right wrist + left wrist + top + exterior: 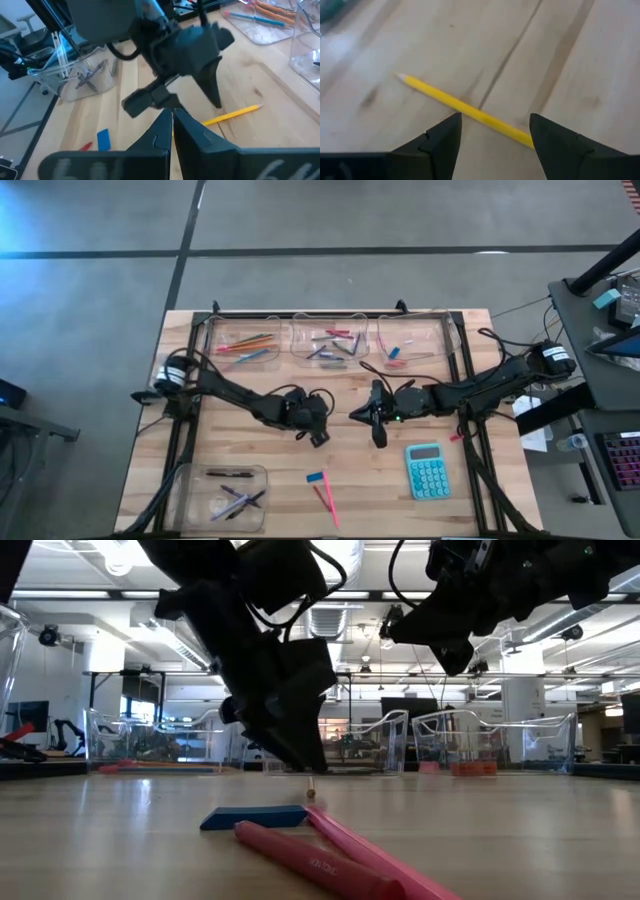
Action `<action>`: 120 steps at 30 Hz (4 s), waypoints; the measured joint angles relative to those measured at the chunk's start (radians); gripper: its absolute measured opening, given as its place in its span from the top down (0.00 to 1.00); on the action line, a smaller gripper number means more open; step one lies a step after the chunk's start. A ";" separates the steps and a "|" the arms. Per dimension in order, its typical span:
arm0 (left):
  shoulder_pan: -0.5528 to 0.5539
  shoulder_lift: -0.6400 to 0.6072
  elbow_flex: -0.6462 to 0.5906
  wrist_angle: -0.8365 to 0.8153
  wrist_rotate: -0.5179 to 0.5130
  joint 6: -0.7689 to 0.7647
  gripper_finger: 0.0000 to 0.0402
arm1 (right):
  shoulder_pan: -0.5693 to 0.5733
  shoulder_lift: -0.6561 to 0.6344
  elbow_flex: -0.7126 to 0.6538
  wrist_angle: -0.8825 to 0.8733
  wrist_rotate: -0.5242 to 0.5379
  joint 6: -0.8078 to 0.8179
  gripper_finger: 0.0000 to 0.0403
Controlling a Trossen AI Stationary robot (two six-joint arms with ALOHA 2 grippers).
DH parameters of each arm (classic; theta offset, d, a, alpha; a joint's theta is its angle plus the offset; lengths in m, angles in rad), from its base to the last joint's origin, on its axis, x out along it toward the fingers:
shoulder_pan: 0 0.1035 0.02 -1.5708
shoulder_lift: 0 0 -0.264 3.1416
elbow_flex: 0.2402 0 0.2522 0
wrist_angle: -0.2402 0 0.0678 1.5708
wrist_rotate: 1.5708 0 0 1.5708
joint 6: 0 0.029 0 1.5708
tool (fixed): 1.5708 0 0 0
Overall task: Sort crayons/erasers/pens/pencils in bins
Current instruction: Put the yellow colored pencil into the top left transparent bin
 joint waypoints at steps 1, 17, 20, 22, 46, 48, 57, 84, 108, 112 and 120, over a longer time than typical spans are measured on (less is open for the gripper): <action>-0.002 0.006 0.000 0.001 0.006 0.000 0.46 | 0.000 -0.001 0.000 0.001 0.000 0.002 0.98; -0.014 0.029 0.001 -0.206 0.090 0.022 0.46 | 0.000 0.000 0.000 -0.002 0.000 0.001 0.98; -0.013 0.020 -0.001 -0.270 0.119 0.024 0.46 | 0.000 0.000 0.000 -0.003 0.000 0.002 0.98; -0.014 0.016 -0.003 -0.294 0.126 0.026 0.46 | 0.000 0.000 0.000 -0.005 0.000 0.002 0.98; -0.022 0.016 -0.073 -0.297 0.242 0.024 0.89 | 0.000 0.001 0.000 -0.005 0.000 0.001 0.98; -0.022 0.016 -0.073 -0.296 0.244 0.034 0.96 | 0.000 0.001 0.000 -0.005 0.000 0.001 0.98; -0.022 0.002 -0.071 -0.287 0.213 0.085 0.99 | 0.000 0.001 0.000 -0.006 0.000 0.000 0.98; -0.030 -0.288 -0.083 -0.416 -0.058 0.141 1.00 | 0.000 0.001 0.000 -0.015 0.000 0.000 0.98; 0.181 -0.036 -0.128 0.137 0.135 0.335 0.55 | 0.000 0.001 0.000 -0.020 0.000 0.001 0.98; 0.209 0.003 -0.123 0.204 0.144 0.326 0.55 | 0.000 0.001 0.000 -0.022 0.000 0.001 0.98; 0.223 0.032 -0.137 0.183 0.200 0.293 0.63 | 0.000 0.001 0.000 -0.025 0.000 0.000 0.98</action>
